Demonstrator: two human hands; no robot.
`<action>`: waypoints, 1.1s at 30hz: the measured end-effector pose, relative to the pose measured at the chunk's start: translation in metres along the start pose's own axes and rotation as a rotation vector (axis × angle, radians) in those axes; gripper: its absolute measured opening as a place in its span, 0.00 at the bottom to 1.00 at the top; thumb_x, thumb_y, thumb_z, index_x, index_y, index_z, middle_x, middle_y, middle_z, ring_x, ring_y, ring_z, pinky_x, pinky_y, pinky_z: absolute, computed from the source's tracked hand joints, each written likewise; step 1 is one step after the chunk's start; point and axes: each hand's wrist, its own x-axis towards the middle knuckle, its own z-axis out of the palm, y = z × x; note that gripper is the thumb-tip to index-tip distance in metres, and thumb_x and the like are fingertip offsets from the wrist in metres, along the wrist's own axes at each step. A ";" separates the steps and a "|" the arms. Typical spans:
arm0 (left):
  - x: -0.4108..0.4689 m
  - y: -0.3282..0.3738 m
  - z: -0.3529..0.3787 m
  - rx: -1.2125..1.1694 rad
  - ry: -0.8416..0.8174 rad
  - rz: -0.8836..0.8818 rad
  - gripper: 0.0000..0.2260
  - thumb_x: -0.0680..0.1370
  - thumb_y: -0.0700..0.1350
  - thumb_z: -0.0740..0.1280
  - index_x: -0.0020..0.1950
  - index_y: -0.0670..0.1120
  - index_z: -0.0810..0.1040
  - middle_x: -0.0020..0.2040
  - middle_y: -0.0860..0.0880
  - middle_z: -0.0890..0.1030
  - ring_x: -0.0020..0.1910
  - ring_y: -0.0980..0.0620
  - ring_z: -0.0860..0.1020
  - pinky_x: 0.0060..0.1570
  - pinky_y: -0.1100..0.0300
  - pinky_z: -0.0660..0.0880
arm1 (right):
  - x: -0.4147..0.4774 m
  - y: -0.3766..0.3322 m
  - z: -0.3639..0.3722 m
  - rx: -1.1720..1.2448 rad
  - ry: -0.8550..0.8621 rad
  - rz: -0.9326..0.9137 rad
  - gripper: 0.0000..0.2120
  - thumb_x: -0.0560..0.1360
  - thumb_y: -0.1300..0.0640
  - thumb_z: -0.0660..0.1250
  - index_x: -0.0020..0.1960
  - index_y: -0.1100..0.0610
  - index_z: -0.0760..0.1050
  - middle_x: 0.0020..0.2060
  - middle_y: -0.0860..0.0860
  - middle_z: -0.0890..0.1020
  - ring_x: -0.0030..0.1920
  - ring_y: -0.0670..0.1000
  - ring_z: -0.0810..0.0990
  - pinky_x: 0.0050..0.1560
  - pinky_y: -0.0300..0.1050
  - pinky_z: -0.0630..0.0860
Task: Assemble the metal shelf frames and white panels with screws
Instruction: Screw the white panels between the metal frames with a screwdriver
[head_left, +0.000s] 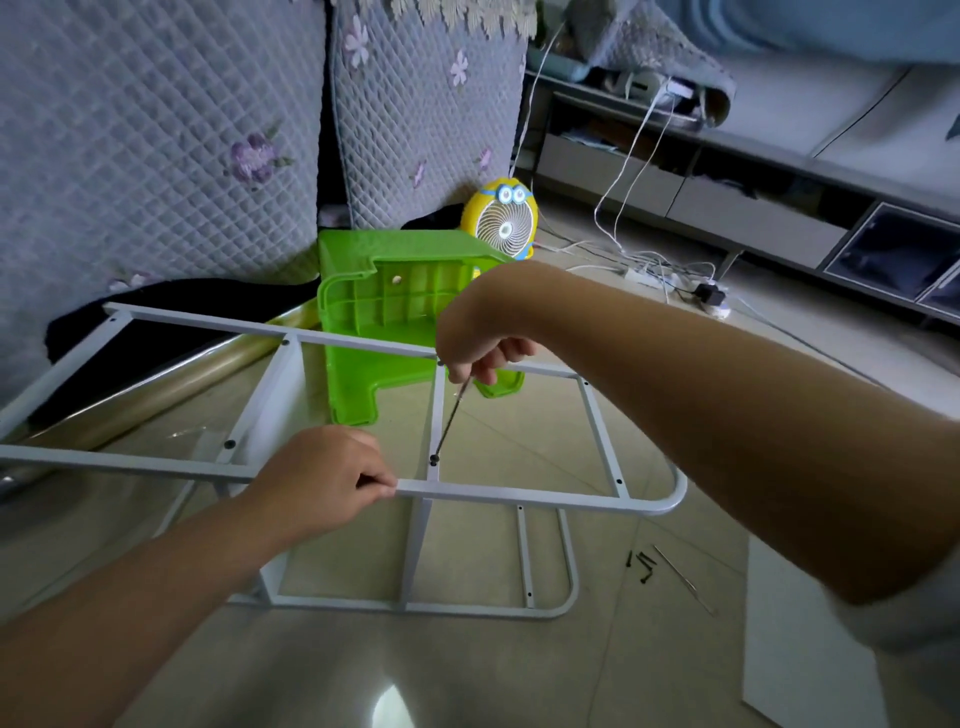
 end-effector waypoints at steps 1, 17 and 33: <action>0.000 0.000 0.000 0.000 0.005 0.001 0.02 0.59 0.47 0.70 0.29 0.51 0.83 0.26 0.58 0.78 0.26 0.63 0.74 0.27 0.77 0.63 | 0.000 -0.003 0.000 -0.052 0.001 -0.019 0.17 0.79 0.62 0.55 0.33 0.63 0.67 0.26 0.54 0.66 0.14 0.47 0.60 0.16 0.27 0.54; -0.003 -0.006 0.006 0.009 0.087 0.068 0.15 0.67 0.53 0.60 0.31 0.49 0.83 0.29 0.57 0.79 0.36 0.59 0.73 0.24 0.67 0.73 | -0.013 0.031 0.043 -0.915 0.910 -0.766 0.12 0.71 0.59 0.57 0.34 0.58 0.77 0.32 0.53 0.78 0.32 0.53 0.77 0.29 0.39 0.70; -0.006 -0.004 0.006 -0.012 0.092 0.074 0.14 0.67 0.53 0.60 0.30 0.49 0.82 0.28 0.57 0.78 0.36 0.59 0.73 0.24 0.65 0.74 | -0.002 -0.017 0.028 -0.390 0.321 0.093 0.06 0.77 0.60 0.56 0.51 0.52 0.69 0.47 0.51 0.72 0.48 0.55 0.73 0.44 0.47 0.69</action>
